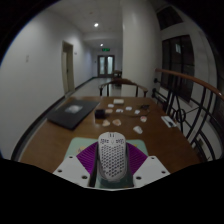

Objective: Arrange mouse

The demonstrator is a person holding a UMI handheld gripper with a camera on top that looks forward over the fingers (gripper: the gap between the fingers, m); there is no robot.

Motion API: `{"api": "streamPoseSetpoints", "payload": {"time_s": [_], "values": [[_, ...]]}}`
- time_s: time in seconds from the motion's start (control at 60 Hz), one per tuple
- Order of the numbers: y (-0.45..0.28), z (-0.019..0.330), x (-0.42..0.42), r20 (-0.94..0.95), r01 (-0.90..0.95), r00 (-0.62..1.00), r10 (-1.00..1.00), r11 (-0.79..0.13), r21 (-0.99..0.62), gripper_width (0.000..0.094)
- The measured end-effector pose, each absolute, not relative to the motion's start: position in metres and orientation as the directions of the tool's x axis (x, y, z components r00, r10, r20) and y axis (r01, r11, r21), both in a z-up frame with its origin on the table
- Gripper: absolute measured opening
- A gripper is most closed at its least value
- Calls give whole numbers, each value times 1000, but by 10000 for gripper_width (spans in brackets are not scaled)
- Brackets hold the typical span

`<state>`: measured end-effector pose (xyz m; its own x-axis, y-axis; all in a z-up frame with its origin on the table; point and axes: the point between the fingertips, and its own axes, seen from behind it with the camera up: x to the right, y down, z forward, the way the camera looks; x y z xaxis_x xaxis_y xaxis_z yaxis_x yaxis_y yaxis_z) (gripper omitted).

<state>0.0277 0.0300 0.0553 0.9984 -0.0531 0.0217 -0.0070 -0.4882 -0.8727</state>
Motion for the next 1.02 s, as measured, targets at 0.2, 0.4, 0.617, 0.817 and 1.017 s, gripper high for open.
{"api": "streamPoseSetpoints", "payload": {"time_s": [0.2,0.4,0.617,0.817,1.017], "values": [[20,-16,-2,11,-7,1000,-27,-586,-811,413],[24,-14,-3,-12,9,999,32,-581,-814,502],[-14,14,21,140,219,974,180,-565,-796,804],[-82,50,61,27,164,970,242,-567,-807,824],[-119,67,121,-4,137,970,245,-557,-819,826]]}}
